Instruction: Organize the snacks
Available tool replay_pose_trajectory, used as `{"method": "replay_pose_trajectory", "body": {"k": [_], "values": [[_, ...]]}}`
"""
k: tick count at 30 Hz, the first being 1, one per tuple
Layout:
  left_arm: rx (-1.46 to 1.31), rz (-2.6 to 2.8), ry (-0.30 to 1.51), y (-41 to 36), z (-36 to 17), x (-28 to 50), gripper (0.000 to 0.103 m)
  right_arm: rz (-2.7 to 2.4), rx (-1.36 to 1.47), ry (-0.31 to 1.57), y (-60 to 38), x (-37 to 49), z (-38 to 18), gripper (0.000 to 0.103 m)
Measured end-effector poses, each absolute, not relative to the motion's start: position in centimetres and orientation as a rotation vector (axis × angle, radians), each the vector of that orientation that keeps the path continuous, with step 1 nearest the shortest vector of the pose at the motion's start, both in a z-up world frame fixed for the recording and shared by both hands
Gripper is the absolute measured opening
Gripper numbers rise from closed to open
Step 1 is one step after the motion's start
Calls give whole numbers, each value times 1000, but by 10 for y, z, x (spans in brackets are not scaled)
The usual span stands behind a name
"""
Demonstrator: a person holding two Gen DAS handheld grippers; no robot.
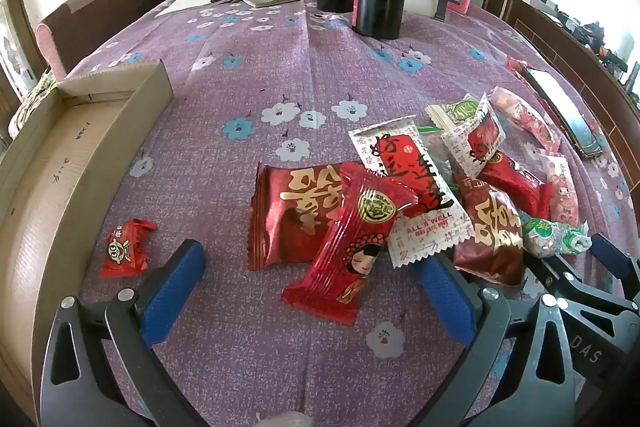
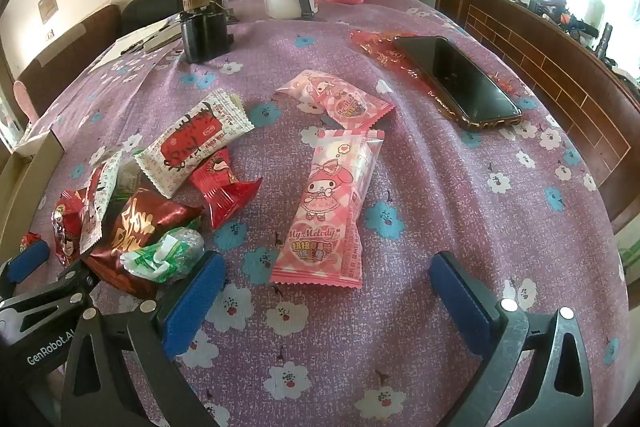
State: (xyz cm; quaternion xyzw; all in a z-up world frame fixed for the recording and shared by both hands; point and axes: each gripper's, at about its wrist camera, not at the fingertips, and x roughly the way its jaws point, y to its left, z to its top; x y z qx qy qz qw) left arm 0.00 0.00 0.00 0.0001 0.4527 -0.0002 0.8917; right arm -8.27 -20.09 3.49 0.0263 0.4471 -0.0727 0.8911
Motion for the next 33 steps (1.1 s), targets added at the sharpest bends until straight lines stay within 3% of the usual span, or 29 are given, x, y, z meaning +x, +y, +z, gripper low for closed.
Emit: {"method": "replay_pose_trajectory", "body": {"k": [33], "values": [[14,-28,949,1,0,-3,103,-152,54,928,-200,-83,35,103]]}}
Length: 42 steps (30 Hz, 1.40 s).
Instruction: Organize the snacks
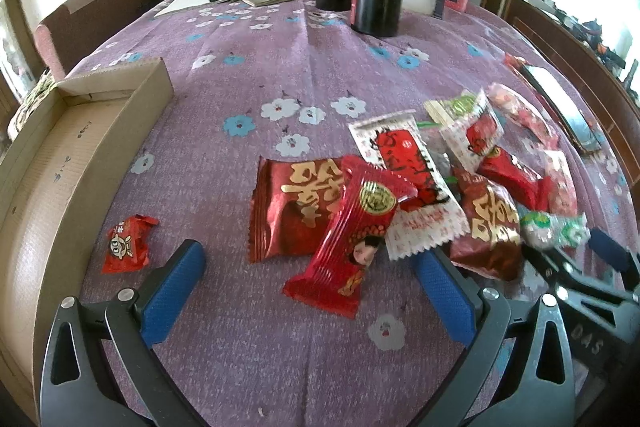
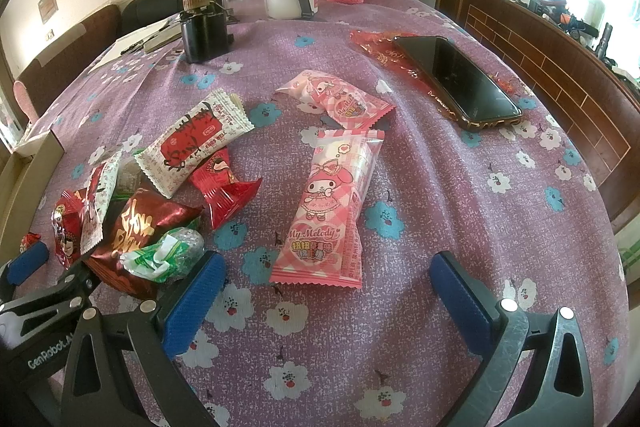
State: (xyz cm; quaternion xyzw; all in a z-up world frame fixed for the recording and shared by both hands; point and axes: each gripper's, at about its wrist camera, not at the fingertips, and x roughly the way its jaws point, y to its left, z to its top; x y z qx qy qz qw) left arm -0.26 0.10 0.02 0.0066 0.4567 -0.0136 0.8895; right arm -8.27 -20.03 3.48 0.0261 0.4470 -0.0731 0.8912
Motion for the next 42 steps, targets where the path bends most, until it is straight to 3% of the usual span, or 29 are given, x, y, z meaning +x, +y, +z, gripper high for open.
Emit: {"method": "replay_pose_trajectory", "body": {"k": [20,24,32,36,42], "values": [[98,-241,1107,5,9,-46,103,-102,40,1025,-201,-83,37,103],[10,-284,1008,25,32,-68,103,-114,60,1001,-203,-93,46,99],[-221,-264,852,112,87,-97,103,-99,35,726,-202,-144,109,100],[-254,-238,741,140,105,-109,103,-85,62,724,-211,-150,111,98],[-326,-240,741,168,110,-101,103,-81,162,743,-228,-149,102,89]]}}
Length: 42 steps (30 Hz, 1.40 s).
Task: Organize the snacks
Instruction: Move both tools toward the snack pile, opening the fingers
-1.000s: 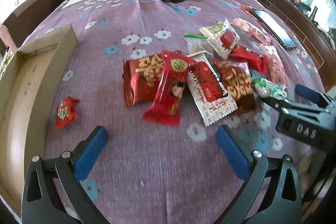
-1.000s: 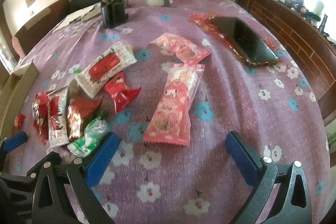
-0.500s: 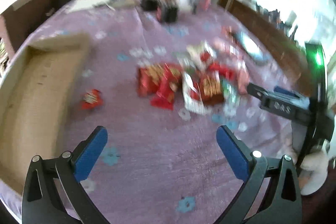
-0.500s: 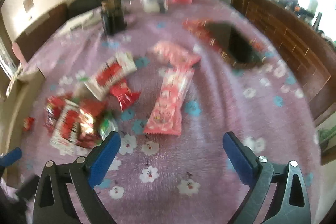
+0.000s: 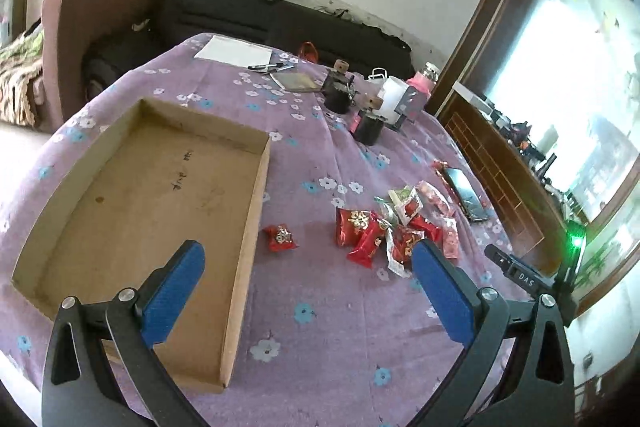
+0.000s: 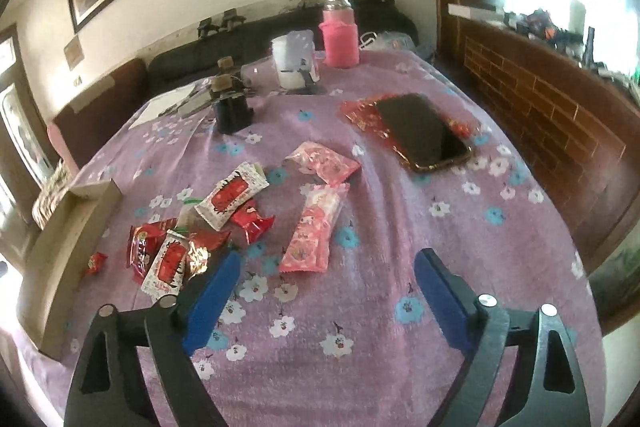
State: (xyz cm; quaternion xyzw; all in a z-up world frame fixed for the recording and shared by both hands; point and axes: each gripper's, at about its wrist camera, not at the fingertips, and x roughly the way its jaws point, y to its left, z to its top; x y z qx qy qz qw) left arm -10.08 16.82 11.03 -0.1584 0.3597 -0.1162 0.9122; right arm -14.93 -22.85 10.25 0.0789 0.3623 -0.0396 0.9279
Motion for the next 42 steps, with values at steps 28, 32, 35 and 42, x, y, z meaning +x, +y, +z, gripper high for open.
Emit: {"method": "replay_pose_trajectory", "body": {"k": [28,32,35,42], "values": [[-119,-309,786,87,88,-98,103,-61,193,757,-246,-117,96,86],[-66,-305,787,79,92,-93,103,-53,181,819,-231,-84,77,80],[-46,-298,794,75,91,-83,103,-66,173,837,-229,-74,65,77],[-15,-318,863,48,64,-62,98,-19,265,853,-243,-69,51,58]]}}
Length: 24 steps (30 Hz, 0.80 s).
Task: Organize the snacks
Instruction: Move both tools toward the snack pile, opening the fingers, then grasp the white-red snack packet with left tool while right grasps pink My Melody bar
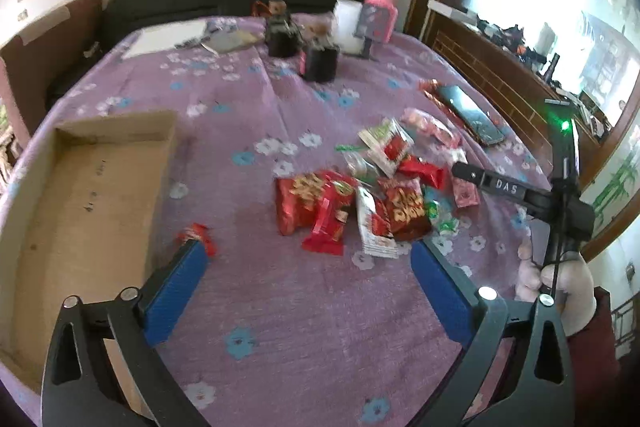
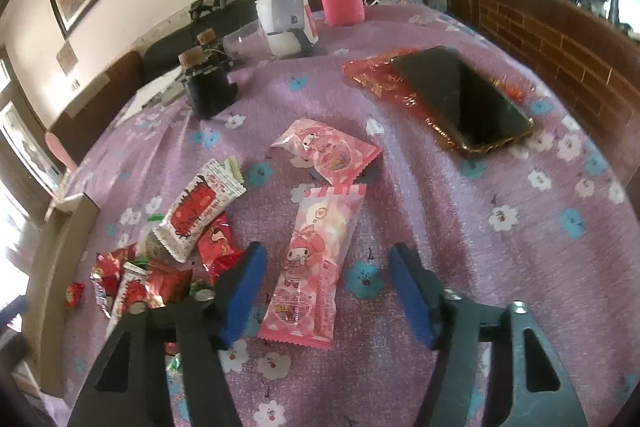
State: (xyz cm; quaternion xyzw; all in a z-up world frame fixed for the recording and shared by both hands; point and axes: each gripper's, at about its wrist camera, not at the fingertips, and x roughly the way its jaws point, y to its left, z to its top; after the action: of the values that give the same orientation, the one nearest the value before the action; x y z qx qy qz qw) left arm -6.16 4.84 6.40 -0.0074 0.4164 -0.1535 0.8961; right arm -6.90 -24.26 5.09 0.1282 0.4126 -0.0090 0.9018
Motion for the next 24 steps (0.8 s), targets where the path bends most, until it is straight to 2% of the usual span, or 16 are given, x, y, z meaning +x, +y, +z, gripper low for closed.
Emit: {"method": "replay_pose_trajectory", "body": {"k": [2,4,5,6,8,9,24], "values": [[-18,-349,884,39,58,-59,91,3,286,862,-244,-69,49,43],[-7,-386,893,25,55,-58,82,7,290,859,-244,-68,48,38],[8,-400,895,18,53,-58,76,14,296,860,-244,-68,48,32],[26,-414,896,11,51,-58,72,21,302,864,-245,-69,47,31],[55,-442,907,-1,49,-55,51,24,309,863,-245,-69,47,30],[63,-456,916,-7,47,-52,49,25,311,863,-246,-69,47,30],[144,-367,915,-23,26,-23,47,33,312,863,-246,-69,47,32]]}}
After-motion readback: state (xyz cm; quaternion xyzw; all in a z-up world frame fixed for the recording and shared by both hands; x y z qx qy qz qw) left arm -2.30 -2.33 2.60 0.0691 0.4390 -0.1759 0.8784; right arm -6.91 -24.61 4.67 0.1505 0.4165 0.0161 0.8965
